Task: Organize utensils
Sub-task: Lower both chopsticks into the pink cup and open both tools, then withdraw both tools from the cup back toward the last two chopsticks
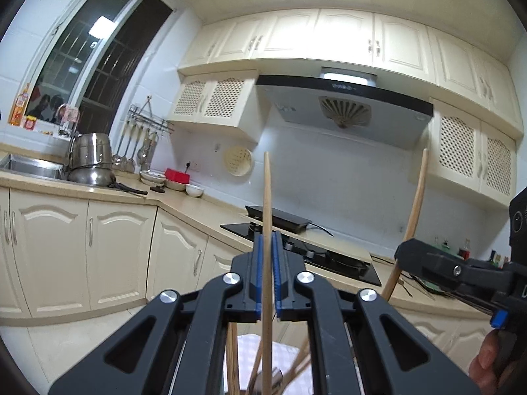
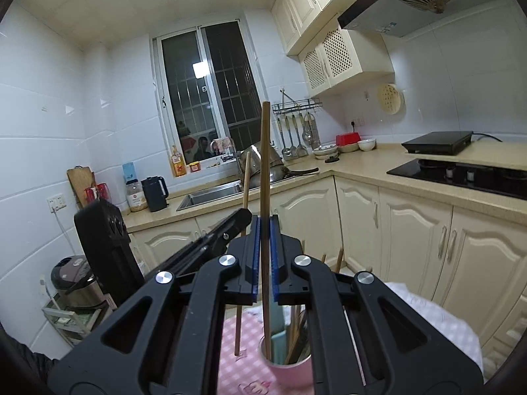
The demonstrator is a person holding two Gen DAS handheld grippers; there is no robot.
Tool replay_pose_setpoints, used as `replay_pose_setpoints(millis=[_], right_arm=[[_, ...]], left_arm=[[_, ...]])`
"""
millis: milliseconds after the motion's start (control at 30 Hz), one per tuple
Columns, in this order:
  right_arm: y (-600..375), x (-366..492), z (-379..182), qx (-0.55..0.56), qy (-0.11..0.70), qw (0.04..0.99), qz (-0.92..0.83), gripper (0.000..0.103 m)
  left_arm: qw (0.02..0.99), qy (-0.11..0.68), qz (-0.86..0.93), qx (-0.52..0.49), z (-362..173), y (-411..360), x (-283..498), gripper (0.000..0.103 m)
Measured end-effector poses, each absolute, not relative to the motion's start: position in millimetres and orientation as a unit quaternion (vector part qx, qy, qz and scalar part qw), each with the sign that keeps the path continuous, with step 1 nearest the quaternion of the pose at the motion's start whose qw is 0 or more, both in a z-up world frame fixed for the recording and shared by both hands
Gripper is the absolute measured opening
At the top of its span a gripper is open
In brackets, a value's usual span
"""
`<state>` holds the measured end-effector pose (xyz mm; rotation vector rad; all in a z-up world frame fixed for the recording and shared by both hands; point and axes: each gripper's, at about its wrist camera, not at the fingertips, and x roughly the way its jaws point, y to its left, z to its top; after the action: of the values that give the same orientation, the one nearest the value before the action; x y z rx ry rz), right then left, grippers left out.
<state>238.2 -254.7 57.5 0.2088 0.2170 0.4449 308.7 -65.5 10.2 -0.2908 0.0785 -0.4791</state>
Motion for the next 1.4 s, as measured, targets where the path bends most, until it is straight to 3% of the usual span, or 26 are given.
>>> replay_pose_setpoints(millis=[367,433,467,500,533,600,700,1067,1400], right_arm=[[-246,278,3,0.090,0.188,0.958,0.197,0.007],[-248,278,0,0.093,0.194,0.958,0.189,0.010],[-250,276,-1,0.095,0.194,0.959,0.185,0.015],[-252,274,-1,0.099,0.191,0.959,0.185,0.041],[-256,269,1,0.108,0.181,0.961,0.178,0.073],[-264,257,4,0.124,0.157,0.966,0.166,0.088],[-272,249,10,0.138,0.150,0.967,0.154,0.095],[-285,220,-8,0.148,0.190,0.966,0.098,0.097],[-290,194,-64,0.143,0.298,0.942,0.056,0.097]], left_arm=[[0.962,0.071,-0.225,-0.140,-44,-77,336,0.006],[0.963,0.081,-0.220,-0.131,-48,-75,335,0.020],[0.963,0.083,-0.221,-0.131,-49,-72,332,0.044],[0.964,0.078,-0.214,-0.135,-49,-65,327,0.065],[0.965,0.074,-0.208,-0.138,-48,-60,323,0.071],[0.967,0.073,-0.203,-0.138,-44,-49,314,0.087],[0.971,0.080,-0.188,-0.127,-37,-37,300,0.098],[0.978,0.146,-0.140,-0.053,-29,-18,259,0.099],[0.966,0.206,-0.151,-0.039,-51,-8,234,0.099]])
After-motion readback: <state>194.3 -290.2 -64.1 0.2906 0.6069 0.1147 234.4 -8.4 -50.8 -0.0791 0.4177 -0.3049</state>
